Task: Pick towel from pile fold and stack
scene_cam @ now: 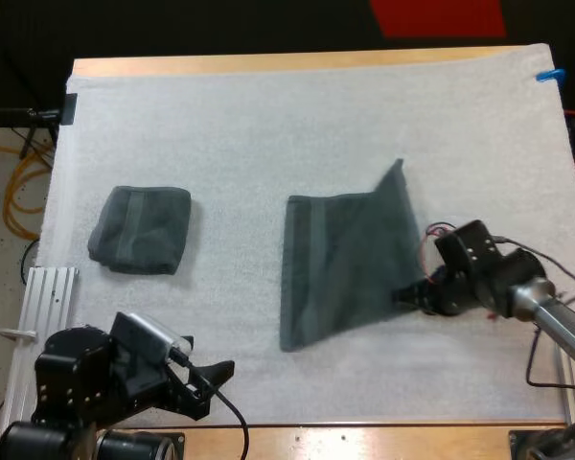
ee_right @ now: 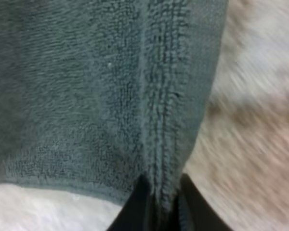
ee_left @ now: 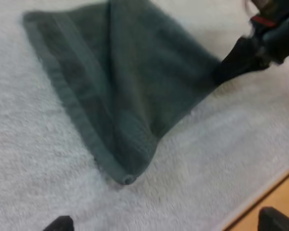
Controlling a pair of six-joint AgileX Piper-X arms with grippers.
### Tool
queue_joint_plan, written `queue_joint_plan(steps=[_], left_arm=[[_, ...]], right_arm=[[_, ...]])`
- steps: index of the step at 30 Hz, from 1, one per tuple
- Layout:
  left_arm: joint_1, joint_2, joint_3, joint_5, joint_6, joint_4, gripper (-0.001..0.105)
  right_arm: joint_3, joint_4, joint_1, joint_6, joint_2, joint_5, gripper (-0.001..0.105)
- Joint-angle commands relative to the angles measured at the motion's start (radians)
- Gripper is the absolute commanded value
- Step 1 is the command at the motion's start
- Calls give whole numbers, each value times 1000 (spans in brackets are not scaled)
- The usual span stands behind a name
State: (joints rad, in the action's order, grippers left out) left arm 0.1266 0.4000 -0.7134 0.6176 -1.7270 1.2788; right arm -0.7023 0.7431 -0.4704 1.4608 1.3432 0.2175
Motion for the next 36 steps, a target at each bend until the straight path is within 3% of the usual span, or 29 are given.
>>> queue_joint_plan(steps=[1,12,21,25,32,36], left_arm=[[13,14,2,8,-4,3,71],[144,202,3,-22,-123,-41,71],[310,336,52,-22,-320,-212,71],[416,389,100,-28,-422,-348,71],[531,530,116,-236,-546,-468,71],[530,636,116,-241,-586,-519,71]], right_arm=[[4,61,0,25,-21,-19,0],[117,147,0,-70,-118,-20,0],[138,206,0,-96,-250,-17,0],[138,203,0,-96,-269,-17,0],[138,201,0,-96,-268,-17,0],[138,199,0,-96,-268,-17,0]])
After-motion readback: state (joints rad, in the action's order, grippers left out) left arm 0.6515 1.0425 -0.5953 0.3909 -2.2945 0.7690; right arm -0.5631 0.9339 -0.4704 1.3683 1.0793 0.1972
